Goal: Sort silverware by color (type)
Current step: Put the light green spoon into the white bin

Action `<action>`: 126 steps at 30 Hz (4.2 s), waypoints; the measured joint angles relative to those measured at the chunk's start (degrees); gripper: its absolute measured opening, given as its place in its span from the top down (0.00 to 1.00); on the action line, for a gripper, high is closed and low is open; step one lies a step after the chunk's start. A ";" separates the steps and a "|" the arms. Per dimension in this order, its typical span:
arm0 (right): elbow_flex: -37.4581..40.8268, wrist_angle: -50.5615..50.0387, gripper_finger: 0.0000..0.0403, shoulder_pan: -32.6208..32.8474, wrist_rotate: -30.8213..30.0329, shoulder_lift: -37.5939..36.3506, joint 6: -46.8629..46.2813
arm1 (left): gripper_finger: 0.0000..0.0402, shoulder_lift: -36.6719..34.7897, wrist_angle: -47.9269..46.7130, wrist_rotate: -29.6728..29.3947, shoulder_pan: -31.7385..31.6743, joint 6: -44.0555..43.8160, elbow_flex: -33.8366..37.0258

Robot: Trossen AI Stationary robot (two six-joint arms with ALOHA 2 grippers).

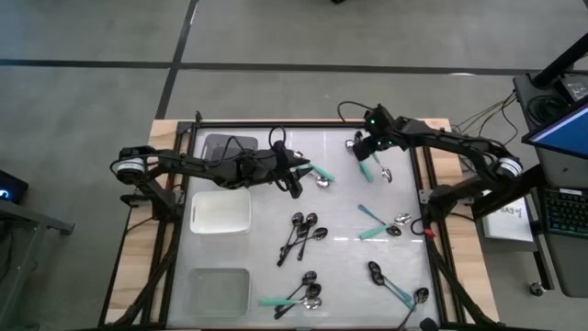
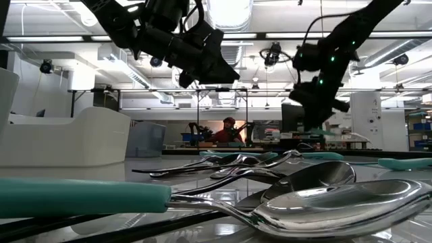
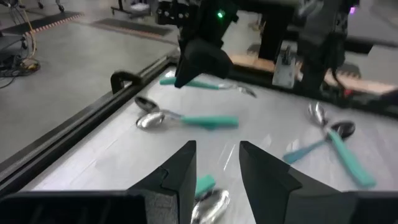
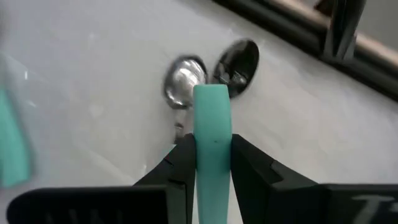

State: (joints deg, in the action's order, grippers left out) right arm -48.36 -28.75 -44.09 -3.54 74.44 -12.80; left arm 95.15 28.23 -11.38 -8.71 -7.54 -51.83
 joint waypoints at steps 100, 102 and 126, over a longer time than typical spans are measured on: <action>-0.09 32.06 0.57 29.09 -13.09 -14.14 18.40 | 0.96 -5.19 -5.05 -1.80 -2.13 1.00 -2.84; -0.09 28.21 0.58 29.11 -12.99 -14.76 16.58 | 0.96 -8.94 -11.97 2.11 -1.88 0.18 -2.84; -0.09 23.03 0.67 29.06 -13.06 -2.34 7.15 | 0.96 -32.32 -87.57 4.87 4.14 -21.87 -2.73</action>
State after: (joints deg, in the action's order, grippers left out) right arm -48.45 -5.72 -15.03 -16.60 72.10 -5.65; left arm 62.83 -59.34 -6.50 -4.57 -29.41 -54.57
